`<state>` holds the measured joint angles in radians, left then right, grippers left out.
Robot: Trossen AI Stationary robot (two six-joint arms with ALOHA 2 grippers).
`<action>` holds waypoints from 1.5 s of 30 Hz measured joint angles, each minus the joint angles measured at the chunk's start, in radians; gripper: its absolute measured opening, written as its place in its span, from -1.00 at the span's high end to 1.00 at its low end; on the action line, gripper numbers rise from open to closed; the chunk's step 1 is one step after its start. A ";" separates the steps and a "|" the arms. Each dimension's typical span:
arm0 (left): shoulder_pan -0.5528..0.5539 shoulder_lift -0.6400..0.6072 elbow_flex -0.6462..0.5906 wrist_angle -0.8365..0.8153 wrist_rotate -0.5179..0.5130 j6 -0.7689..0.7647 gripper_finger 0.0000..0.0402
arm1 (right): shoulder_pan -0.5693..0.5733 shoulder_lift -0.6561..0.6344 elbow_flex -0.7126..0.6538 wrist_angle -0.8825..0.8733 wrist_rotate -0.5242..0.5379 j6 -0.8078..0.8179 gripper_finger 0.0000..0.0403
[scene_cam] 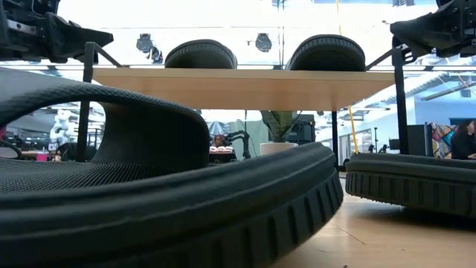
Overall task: Pick and place slides into the shelf
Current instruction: Put the right black slipper under the shelf
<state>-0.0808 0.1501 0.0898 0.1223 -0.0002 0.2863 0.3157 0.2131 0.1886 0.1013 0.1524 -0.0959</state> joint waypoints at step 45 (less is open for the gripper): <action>0.001 0.000 0.001 -0.051 -0.133 -0.144 0.93 | 0.671 0.535 0.374 -0.322 0.314 0.411 1.00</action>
<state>-0.0799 0.1501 0.0906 0.0711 -0.1327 0.1418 0.9871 0.7479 0.5625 -0.2207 0.4662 0.3147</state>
